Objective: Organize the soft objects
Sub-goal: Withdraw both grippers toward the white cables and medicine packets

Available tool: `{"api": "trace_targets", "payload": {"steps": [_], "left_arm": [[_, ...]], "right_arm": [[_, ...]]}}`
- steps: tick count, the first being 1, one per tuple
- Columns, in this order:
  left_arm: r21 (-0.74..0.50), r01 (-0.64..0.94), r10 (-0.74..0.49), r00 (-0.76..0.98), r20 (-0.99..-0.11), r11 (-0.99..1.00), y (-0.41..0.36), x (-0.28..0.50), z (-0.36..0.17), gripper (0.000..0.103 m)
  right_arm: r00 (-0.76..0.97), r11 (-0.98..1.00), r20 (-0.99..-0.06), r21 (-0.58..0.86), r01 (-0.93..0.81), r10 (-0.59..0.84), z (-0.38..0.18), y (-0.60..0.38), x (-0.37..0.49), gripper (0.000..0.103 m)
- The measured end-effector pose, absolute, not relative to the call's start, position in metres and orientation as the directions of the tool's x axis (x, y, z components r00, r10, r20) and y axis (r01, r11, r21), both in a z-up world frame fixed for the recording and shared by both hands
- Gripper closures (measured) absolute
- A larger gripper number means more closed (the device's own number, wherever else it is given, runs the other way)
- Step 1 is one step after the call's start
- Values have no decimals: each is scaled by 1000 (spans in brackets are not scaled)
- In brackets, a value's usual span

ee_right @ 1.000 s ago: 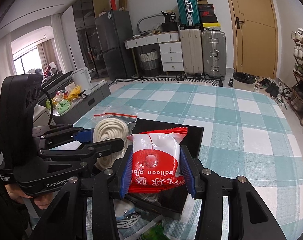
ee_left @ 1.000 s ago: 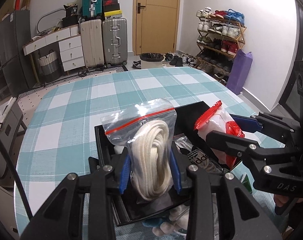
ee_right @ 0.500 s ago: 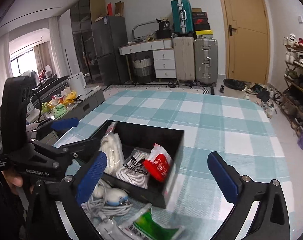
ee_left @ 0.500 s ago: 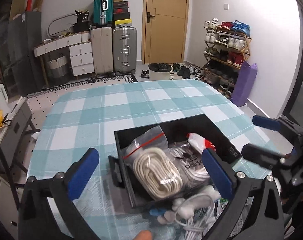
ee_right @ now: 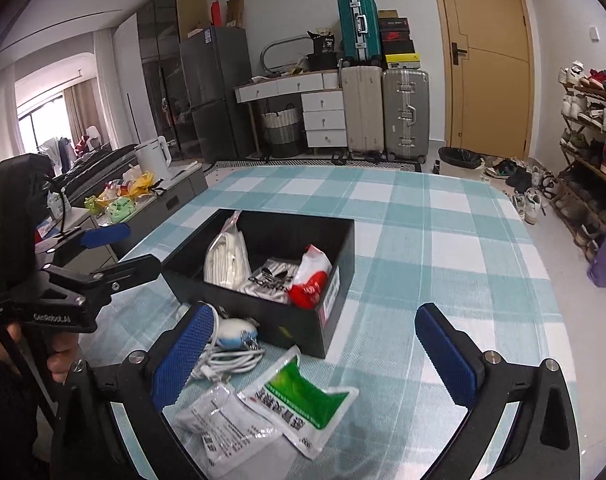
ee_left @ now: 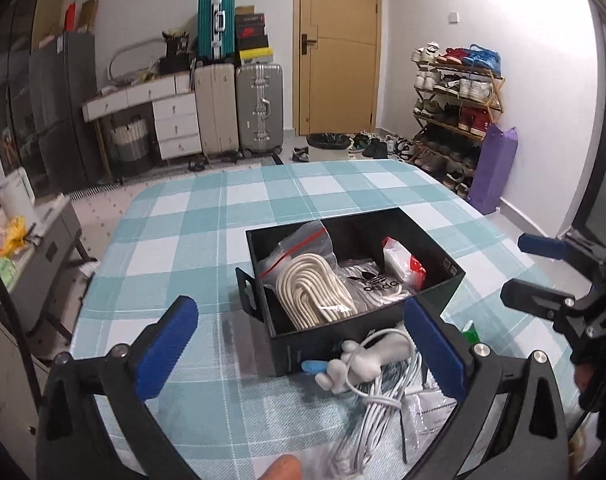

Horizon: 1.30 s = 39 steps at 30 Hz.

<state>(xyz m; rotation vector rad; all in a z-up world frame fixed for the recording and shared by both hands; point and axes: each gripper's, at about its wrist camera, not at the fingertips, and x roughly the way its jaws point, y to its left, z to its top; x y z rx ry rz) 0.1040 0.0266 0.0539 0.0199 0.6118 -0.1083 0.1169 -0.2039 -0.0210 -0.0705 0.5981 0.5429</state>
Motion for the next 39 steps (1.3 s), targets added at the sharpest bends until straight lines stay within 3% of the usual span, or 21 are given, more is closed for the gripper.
{"api": "trace_targets", "payload": {"steps": [11, 39], "left_arm": [[-28, 172, -150, 751, -642, 985, 20, 91, 34, 0], [-28, 185, -156, 727, -669, 982, 16, 67, 3, 0]], "right_arm": [[683, 876, -588, 94, -473, 433, -38, -208, 98, 1], [491, 748, -683, 123, -652, 540, -79, -179, 77, 1]]}}
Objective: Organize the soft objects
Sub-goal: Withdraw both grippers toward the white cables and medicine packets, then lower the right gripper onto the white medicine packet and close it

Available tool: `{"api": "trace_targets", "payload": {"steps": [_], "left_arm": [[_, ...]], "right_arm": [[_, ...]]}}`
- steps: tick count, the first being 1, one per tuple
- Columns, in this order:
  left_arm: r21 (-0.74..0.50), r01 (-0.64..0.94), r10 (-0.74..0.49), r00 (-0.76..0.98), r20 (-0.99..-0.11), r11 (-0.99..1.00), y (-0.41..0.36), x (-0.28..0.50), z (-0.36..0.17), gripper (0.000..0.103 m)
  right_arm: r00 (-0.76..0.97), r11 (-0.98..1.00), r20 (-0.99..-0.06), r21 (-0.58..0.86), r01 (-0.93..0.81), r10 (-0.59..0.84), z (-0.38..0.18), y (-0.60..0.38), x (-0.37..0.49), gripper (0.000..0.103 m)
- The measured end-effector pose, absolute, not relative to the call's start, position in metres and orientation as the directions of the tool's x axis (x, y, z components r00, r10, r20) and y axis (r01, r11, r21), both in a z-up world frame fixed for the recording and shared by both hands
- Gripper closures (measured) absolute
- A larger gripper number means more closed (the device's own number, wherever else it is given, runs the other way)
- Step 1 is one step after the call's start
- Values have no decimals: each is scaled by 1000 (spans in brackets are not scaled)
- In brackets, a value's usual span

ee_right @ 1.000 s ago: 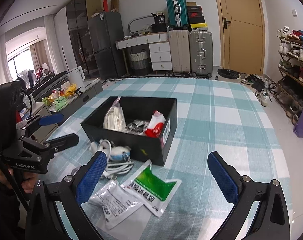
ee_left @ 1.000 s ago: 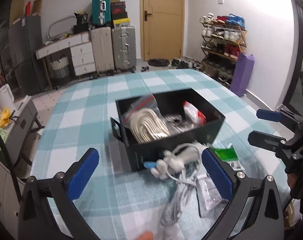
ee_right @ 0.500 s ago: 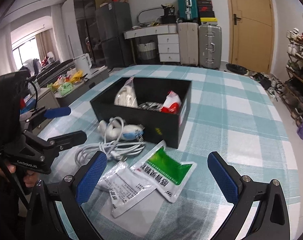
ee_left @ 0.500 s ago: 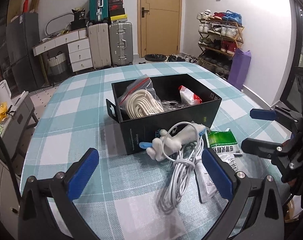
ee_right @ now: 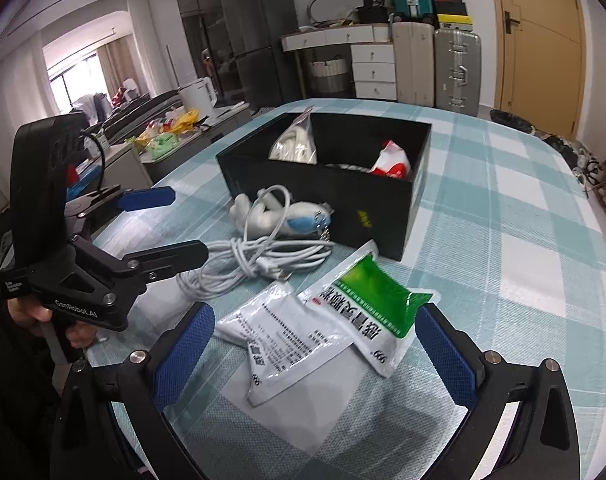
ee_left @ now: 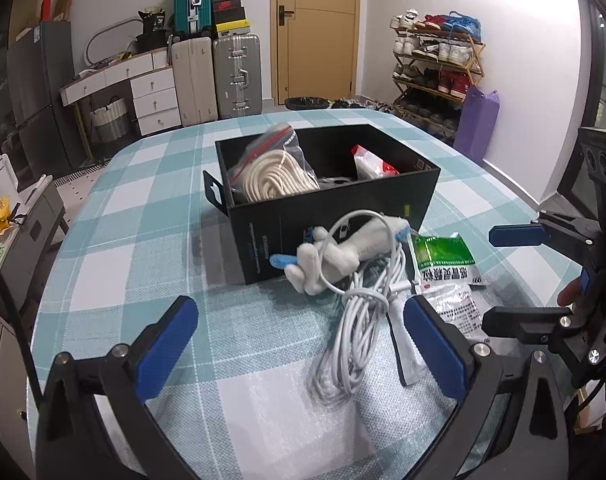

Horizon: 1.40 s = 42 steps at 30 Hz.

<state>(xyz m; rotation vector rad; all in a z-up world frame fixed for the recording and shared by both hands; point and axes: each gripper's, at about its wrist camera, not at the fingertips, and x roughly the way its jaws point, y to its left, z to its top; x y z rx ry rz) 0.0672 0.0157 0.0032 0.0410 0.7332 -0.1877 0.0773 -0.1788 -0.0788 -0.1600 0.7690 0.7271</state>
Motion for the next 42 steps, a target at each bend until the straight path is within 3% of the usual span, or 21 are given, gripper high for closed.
{"api": "trace_targets", "payload": {"steps": [25, 31, 35, 42], "left_arm": [[-56, 142, -142, 723, -676, 988, 30, 68, -2, 0], [-59, 153, -152, 716, -681, 986, 27, 69, -4, 0], [-50, 160, -151, 716, -682, 986, 25, 68, -4, 0], [-54, 162, -155, 713, -684, 985, 25, 68, -5, 0]], "right_arm": [[344, 656, -749, 156, -739, 566, -99, -149, 83, 3], [306, 625, -754, 172, -762, 581, -100, -145, 77, 12], [290, 613, -754, 184, -769, 590, -101, -145, 74, 25], [297, 614, -762, 162, -772, 575, -103, -138, 72, 30]]}}
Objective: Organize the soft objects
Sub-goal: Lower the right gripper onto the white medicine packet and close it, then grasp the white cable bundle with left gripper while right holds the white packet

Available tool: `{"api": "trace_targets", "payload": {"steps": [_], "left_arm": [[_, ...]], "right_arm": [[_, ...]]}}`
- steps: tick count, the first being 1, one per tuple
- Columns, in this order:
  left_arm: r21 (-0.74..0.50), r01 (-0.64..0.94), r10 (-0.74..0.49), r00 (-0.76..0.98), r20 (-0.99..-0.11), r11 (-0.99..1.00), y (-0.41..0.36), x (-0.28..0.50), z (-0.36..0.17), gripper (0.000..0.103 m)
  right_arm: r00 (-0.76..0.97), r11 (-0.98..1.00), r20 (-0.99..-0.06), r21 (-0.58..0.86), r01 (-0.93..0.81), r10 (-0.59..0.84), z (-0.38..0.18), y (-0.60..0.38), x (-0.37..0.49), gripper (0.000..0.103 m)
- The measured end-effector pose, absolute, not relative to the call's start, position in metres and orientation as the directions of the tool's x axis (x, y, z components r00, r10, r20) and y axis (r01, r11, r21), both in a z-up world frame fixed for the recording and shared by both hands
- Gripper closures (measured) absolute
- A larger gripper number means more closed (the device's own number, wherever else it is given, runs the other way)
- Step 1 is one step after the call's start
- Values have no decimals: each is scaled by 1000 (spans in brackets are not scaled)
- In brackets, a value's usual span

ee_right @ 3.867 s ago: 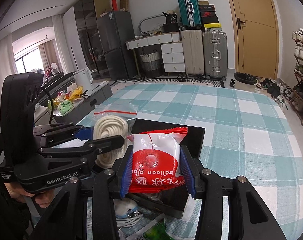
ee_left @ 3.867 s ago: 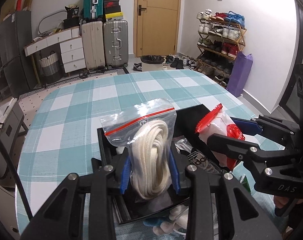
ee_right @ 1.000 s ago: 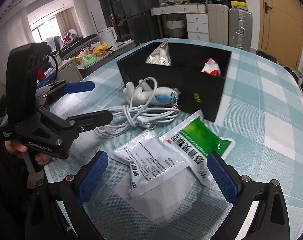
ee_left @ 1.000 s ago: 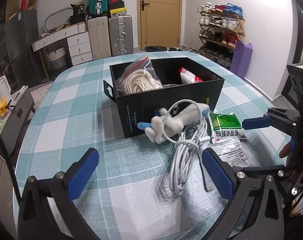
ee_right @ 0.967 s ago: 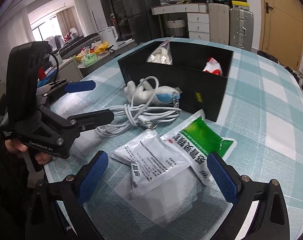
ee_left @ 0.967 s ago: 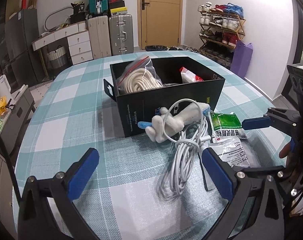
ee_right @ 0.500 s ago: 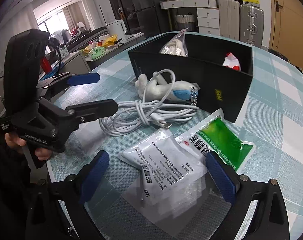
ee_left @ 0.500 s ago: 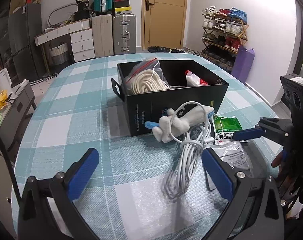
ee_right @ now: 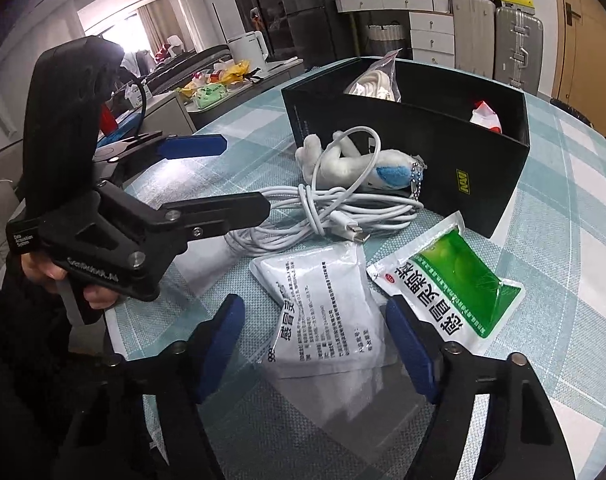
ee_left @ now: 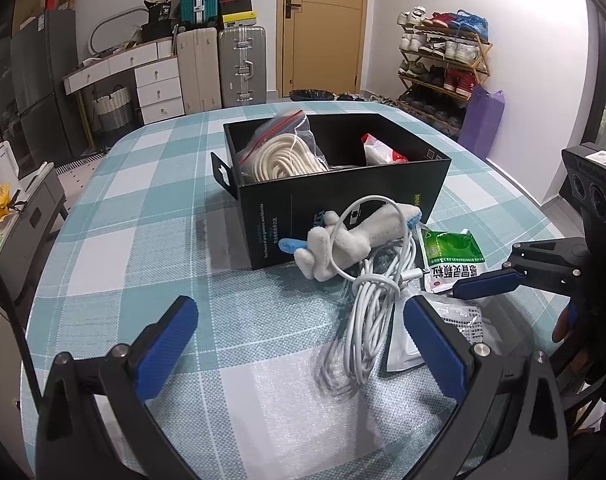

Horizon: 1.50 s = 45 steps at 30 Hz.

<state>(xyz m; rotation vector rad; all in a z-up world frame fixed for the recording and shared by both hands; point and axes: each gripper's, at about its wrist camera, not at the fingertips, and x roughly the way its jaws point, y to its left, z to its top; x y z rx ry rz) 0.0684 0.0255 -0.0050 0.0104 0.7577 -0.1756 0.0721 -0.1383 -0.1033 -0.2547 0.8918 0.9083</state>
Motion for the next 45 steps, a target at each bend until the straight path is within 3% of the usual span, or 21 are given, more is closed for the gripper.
{"api": "trace_targets", "payload": {"steps": [11, 17, 27, 39, 41, 45], "left_arm": [[-70, 132, -143, 707, -693, 989, 32, 71, -7, 0], [-69, 123, -136, 705, -696, 990, 33, 71, -7, 0], [-71, 136, -146, 700, -699, 988, 26, 71, -7, 0], [-57, 194, -173, 661, -730, 979, 7, 79, -14, 0], [-45, 207, -171, 646, -744, 977, 2, 82, -16, 2], [-47, 247, -194, 617, -763, 968, -8, 86, -20, 26]], "right_arm": [[382, 620, -782, 8, -784, 493, -107, -124, 65, 50], [384, 607, -770, 5, -794, 509, -105, -130, 58, 64], [409, 637, -734, 40, -770, 542, -97, -150, 52, 71], [422, 646, -741, 20, -763, 522, -98, -153, 53, 68], [425, 647, -744, 13, -763, 516, -100, -155, 53, 68], [425, 647, -744, 13, -762, 516, -99, -155, 53, 68]]}}
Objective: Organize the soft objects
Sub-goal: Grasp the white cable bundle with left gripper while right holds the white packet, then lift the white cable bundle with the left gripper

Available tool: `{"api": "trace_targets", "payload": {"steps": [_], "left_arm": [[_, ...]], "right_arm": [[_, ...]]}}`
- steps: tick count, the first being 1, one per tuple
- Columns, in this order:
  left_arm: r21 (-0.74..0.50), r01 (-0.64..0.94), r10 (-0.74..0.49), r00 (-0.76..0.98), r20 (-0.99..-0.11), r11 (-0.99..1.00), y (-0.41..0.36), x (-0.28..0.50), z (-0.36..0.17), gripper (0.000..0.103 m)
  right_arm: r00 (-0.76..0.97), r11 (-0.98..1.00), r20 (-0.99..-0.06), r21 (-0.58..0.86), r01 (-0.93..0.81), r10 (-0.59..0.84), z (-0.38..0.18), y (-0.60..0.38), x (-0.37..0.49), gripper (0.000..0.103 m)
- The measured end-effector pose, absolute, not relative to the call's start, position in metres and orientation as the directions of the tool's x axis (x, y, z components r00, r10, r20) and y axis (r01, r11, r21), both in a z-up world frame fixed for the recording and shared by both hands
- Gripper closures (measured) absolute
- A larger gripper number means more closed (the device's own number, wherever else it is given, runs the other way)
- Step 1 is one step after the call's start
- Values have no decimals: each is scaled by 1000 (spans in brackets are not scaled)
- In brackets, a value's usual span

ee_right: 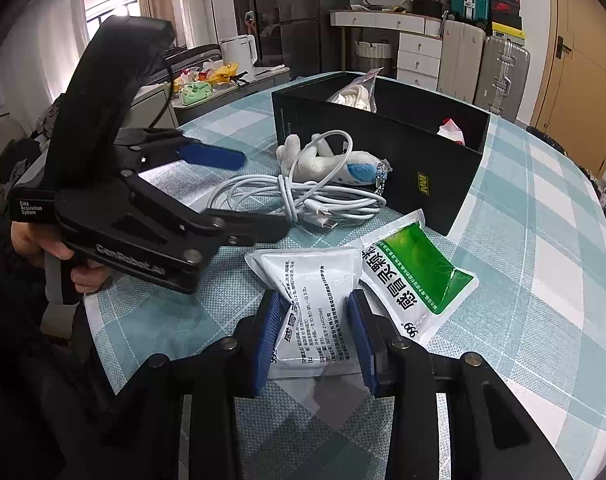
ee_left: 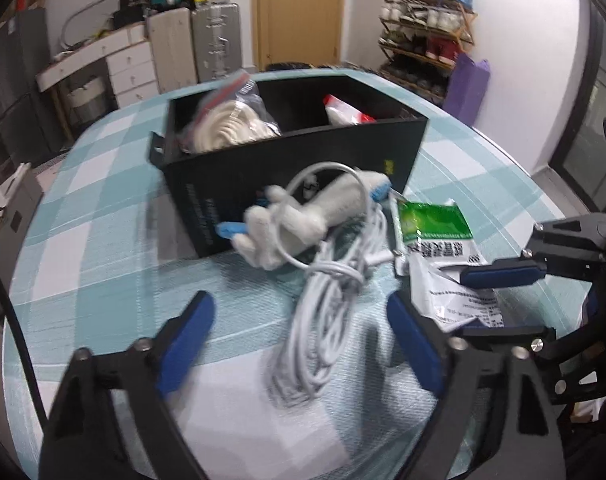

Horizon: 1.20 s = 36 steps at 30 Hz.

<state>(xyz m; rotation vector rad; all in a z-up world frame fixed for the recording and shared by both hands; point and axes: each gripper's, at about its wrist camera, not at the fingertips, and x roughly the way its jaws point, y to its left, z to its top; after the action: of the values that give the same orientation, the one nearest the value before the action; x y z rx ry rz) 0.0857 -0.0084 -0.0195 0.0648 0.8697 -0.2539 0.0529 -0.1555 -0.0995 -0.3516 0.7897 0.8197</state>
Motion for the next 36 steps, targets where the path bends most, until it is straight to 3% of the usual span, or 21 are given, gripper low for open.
{"api": "trace_targets", "payload": {"steps": [7, 10, 23, 36], "left_arm": [[-99, 298, -264, 587, -765, 949, -11, 82, -20, 77], [-113, 313, -284, 579, -764, 943, -13, 76, -19, 87], [-209, 348, -387, 594, -705, 914, 2, 54, 0, 92], [-190, 337, -364, 590, -721, 922, 6, 52, -5, 91]], "right_arm": [[430, 647, -743, 5, -763, 513, -99, -155, 52, 68], [433, 643, -741, -2, -766, 513, -99, -155, 50, 69], [446, 641, -708, 13, -767, 547, -91, -162, 40, 71], [464, 645, -680, 17, -764, 568, -81, -170, 35, 73]]}}
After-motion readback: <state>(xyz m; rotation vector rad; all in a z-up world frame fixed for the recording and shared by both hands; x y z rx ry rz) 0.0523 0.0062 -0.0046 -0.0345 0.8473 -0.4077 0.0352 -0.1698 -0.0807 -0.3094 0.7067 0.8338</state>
